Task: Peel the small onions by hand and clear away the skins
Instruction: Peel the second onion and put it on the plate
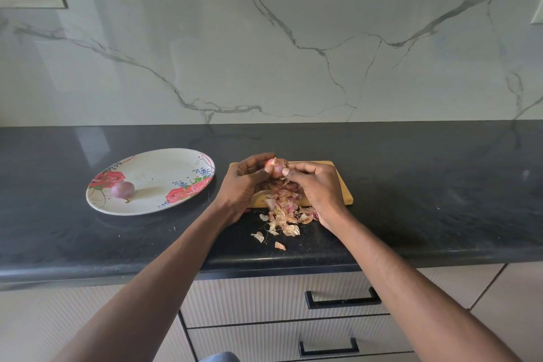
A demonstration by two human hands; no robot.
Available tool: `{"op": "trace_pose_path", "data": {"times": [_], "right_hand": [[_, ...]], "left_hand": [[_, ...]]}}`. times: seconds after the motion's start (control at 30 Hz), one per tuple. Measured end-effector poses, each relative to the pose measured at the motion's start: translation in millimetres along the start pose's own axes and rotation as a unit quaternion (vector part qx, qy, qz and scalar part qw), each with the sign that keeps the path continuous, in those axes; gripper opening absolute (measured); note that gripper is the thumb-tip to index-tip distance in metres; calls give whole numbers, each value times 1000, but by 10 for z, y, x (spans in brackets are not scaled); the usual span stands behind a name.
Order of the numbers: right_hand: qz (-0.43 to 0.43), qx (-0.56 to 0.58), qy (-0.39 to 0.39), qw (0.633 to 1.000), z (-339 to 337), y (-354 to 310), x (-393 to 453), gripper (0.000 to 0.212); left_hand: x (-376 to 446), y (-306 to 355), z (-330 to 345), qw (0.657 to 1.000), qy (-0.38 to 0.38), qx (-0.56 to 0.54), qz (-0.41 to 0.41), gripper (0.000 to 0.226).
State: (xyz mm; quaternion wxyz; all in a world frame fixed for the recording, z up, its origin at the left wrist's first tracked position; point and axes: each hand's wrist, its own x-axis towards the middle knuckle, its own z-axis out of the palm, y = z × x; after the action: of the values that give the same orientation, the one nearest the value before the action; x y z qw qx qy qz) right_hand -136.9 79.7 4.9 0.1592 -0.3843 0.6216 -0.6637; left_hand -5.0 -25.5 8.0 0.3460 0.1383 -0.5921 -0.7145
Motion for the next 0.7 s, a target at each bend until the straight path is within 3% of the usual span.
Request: {"op": "trace_pose_path", "data": {"times": [0.2,0.5,0.7], "right_hand": [[-9,-37,28,999,-5,14,18,9],[-9,-54,25,998,16,5,7,4],[1,-21,10,1000,27,-39,-8,8]], "left_hand": [[0,-29,-4,997,1,72,28,36],[-37,15,52,996,14,86,18,54],[-46,29,52,999,13,53,3,31]]}}
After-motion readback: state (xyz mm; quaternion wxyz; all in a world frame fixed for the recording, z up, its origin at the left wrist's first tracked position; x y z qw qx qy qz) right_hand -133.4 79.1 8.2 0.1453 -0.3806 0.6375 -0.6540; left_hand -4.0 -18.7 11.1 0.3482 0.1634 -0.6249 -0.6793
